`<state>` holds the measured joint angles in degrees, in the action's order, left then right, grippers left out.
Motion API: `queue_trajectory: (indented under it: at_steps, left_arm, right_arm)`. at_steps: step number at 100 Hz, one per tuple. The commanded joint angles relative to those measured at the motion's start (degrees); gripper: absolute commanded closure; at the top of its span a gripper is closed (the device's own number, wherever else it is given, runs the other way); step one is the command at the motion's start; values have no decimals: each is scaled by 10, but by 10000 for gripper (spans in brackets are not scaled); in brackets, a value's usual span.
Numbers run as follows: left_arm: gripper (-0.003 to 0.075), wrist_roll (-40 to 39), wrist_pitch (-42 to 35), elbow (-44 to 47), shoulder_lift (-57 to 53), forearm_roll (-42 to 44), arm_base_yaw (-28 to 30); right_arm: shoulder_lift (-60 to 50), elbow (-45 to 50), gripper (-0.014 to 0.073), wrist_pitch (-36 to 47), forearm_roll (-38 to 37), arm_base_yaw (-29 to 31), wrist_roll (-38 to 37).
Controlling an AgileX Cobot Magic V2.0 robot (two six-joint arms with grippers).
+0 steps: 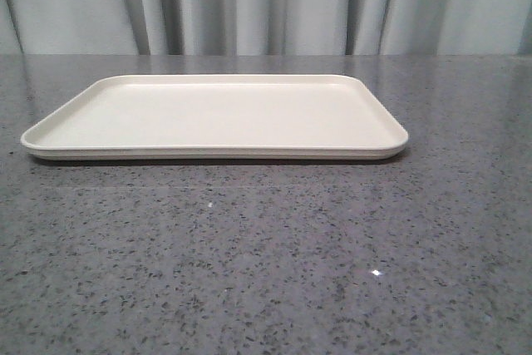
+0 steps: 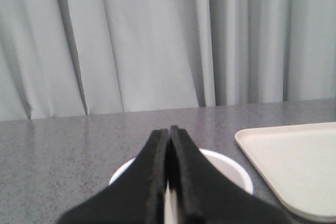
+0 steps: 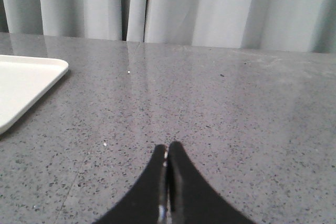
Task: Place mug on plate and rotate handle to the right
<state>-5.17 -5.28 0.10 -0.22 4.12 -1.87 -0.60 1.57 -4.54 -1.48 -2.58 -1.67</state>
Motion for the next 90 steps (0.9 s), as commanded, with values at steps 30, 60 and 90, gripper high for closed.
queue_trajectory:
  at_steps: [30, 60, 90]
  left_arm:
    - [740, -3, -82, 4, -17, -7, 2]
    - [740, -3, -84, 4, -17, -7, 2]
    - [740, -3, -103, -1, -17, -8, 2]
  right_arm:
    - [-12, 0, 704, 89, -3, 4, 2]
    - [-12, 0, 704, 90, -3, 4, 2]
    - [-12, -3, 704, 110, -3, 4, 2]
